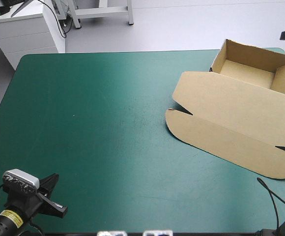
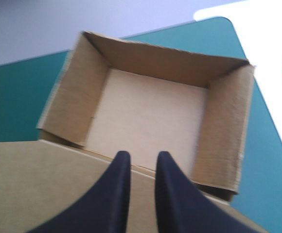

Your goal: Fold the box

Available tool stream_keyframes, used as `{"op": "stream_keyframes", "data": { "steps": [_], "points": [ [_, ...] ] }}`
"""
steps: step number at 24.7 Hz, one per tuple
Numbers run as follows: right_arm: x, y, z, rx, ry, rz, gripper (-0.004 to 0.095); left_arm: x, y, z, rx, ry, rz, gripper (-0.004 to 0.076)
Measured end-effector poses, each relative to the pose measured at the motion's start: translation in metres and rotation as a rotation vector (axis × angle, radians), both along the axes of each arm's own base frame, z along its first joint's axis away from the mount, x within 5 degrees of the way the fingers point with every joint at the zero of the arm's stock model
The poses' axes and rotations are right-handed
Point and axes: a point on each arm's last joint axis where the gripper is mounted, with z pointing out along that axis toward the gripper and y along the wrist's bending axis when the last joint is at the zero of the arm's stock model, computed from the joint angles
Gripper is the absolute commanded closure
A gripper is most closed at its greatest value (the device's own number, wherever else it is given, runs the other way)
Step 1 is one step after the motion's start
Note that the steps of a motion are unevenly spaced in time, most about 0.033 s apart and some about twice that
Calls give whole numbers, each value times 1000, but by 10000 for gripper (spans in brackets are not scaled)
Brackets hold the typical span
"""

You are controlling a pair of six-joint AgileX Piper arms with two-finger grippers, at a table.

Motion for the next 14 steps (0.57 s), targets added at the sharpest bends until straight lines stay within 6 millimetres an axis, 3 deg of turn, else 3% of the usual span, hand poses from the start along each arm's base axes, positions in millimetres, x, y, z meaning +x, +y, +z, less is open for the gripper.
{"op": "stream_keyframes", "data": {
  "steps": [2,4,9,14],
  "points": [
    [-14,16,18,53,-69,74,918,0,0,0,0,0,0,731],
    [-20,35,14,85,-68,169,918,0,0,0,0,0,0,731],
    [-27,87,-27,74,64,400,920,0,0,0,1,0,0,731],
    [-58,125,-59,37,121,546,920,0,0,0,1,0,0,731]
  ]
}}
